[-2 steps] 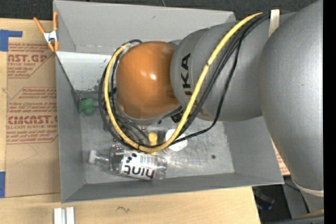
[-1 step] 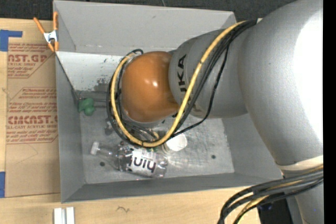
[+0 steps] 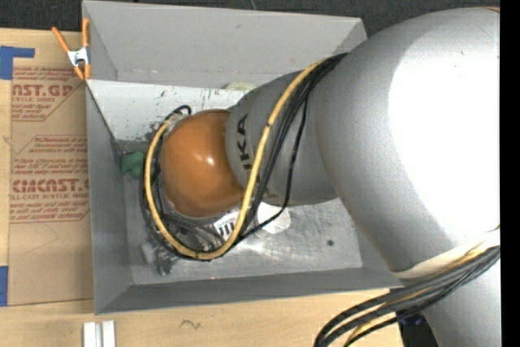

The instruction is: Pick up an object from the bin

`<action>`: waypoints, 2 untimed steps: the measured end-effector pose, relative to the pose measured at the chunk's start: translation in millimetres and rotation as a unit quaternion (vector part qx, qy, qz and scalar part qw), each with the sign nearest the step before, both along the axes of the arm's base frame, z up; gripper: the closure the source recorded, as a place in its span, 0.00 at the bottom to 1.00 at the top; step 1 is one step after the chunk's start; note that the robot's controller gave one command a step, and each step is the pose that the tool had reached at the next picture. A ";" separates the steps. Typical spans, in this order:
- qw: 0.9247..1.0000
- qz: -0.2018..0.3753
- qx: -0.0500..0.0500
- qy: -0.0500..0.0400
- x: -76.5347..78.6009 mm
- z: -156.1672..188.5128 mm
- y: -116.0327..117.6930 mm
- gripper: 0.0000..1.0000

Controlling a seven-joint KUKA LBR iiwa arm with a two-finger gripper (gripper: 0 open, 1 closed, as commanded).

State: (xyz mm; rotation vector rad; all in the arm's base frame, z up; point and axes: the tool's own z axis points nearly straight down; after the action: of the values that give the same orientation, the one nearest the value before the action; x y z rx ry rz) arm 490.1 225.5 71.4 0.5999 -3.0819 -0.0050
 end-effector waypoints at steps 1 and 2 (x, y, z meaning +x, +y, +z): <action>1.000 0.000 0.000 0.000 0.0 0.0 0.0 1.00; 1.000 -0.005 -0.002 0.002 9.5 49.2 -3.0 1.00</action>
Offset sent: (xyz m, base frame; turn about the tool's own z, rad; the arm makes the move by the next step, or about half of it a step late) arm 0.0292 -0.0050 0.1402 0.0234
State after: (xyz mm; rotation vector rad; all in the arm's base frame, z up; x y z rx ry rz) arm 499.6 222.5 120.6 0.5852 -3.0804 0.0005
